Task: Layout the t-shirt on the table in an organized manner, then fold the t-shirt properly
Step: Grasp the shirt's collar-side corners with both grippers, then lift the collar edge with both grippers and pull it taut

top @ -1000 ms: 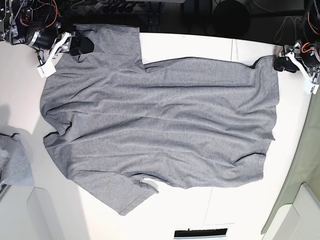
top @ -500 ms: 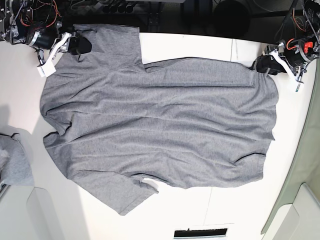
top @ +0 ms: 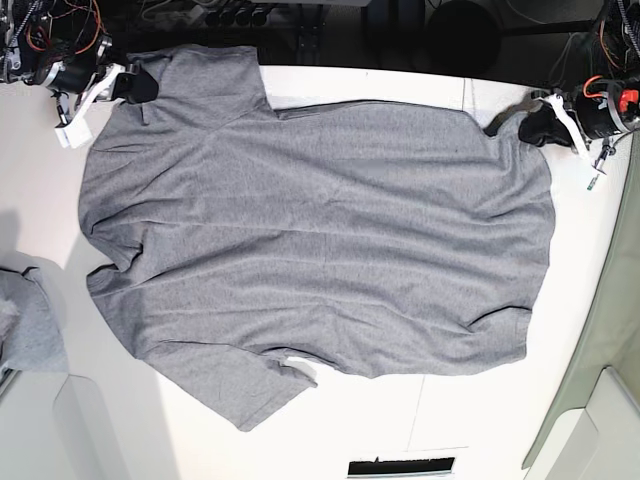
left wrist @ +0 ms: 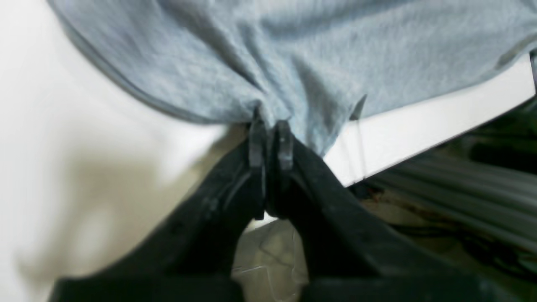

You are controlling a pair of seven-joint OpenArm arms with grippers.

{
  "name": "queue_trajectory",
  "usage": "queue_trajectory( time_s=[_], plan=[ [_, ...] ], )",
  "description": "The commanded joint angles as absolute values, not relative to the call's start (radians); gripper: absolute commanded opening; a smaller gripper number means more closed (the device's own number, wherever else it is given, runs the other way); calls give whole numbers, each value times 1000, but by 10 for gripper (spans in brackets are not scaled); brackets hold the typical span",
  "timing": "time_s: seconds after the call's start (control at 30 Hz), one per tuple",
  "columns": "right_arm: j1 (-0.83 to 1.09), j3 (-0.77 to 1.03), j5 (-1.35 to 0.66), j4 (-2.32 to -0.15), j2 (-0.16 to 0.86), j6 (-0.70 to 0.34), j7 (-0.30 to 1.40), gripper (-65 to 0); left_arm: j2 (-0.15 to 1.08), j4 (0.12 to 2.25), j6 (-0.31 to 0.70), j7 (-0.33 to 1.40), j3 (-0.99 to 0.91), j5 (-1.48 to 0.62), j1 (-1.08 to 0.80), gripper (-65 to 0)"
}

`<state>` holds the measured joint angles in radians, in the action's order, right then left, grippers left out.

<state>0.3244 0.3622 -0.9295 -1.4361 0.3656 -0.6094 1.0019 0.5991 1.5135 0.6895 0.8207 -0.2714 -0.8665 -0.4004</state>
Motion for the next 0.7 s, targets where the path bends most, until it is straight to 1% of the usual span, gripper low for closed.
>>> queue_trajectory(
  time_s=[0.0,0.13,0.3,0.57,0.67],
  plan=[
    [329,387,-960,-1467,382,-618,1000,-650,619,1551,698,813,-292,-883,-422,-650],
    [361,440,-978,-1536,385,-623,1028,-650,630,1665,698,812,-331,-888,-492,-650],
    [447,455,-1029,-1646,405,-621,1059,-650,629,1763,698,812,-379,-917,-586,-650],
    [571,505,-1040,-1768,424,-622,1059,-650,629,1776,698,814,-510,-970,-686,-650],
    [610,541,-1057,-1805,424,-622,1064,-650,629,1776,698,862,-532,-1023,-702,-650]
  ],
)
